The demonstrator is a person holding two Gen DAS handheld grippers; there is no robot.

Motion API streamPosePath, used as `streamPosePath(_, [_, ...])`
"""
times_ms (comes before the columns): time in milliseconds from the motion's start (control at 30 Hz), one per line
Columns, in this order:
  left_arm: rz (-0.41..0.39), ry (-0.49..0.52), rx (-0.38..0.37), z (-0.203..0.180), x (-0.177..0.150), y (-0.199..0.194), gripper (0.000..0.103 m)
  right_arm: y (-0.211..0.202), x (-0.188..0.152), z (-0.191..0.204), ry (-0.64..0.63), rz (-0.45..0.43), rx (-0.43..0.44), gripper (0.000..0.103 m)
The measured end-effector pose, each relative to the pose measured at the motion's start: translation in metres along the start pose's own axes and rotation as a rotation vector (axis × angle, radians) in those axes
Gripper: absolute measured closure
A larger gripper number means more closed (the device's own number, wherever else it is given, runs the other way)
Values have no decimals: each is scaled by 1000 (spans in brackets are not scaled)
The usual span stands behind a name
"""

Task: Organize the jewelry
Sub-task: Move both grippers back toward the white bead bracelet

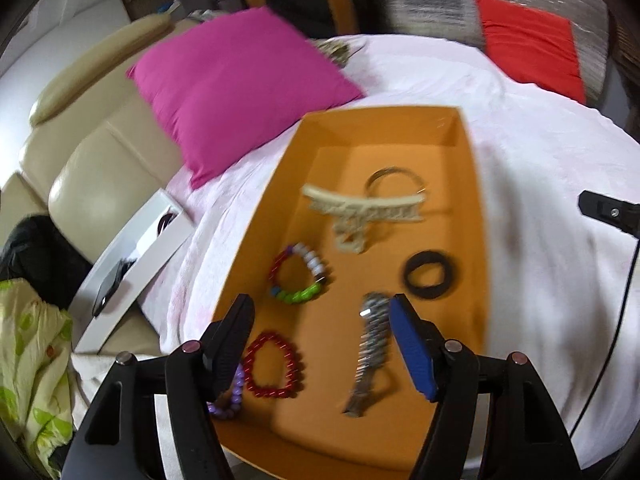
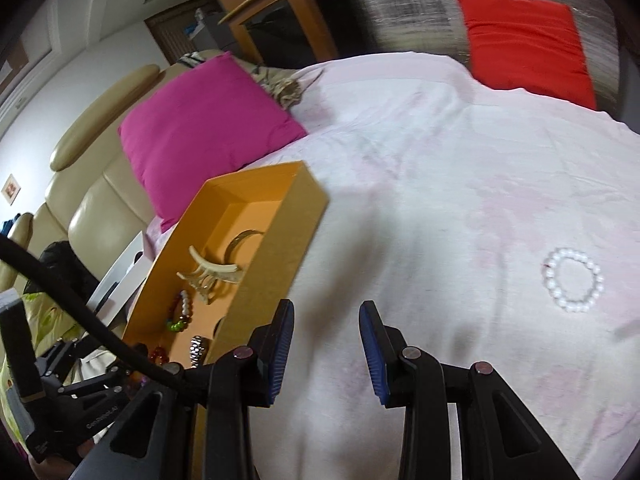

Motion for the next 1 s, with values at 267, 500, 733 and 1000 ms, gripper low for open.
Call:
streamPosePath(267, [-38, 60, -52, -64, 25, -24, 30, -30, 3, -49, 87, -31, -41, 60])
streamPosePath(500, [-4, 93, -119, -136, 31, -11, 30, -39, -4, -102, 166, 13, -129, 60])
streamPosePath(733, [-6, 110, -100, -178, 43, 21, 30, -52, -14, -139, 193, 47, -230, 60])
streamPosePath(1000, [-38, 119, -158, -196, 47, 35, 30, -59, -27, -179, 264, 63, -276, 60])
Point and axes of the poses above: each gripper's, at about its wrist camera, not at the fingertips, and y roughly the way its jaws point, z to its left, x to its top, the point moved 3 cm from there along y, roughly the way its jaws point, and after that the axes turned 1 degree about -y, right-handed, at the moved point
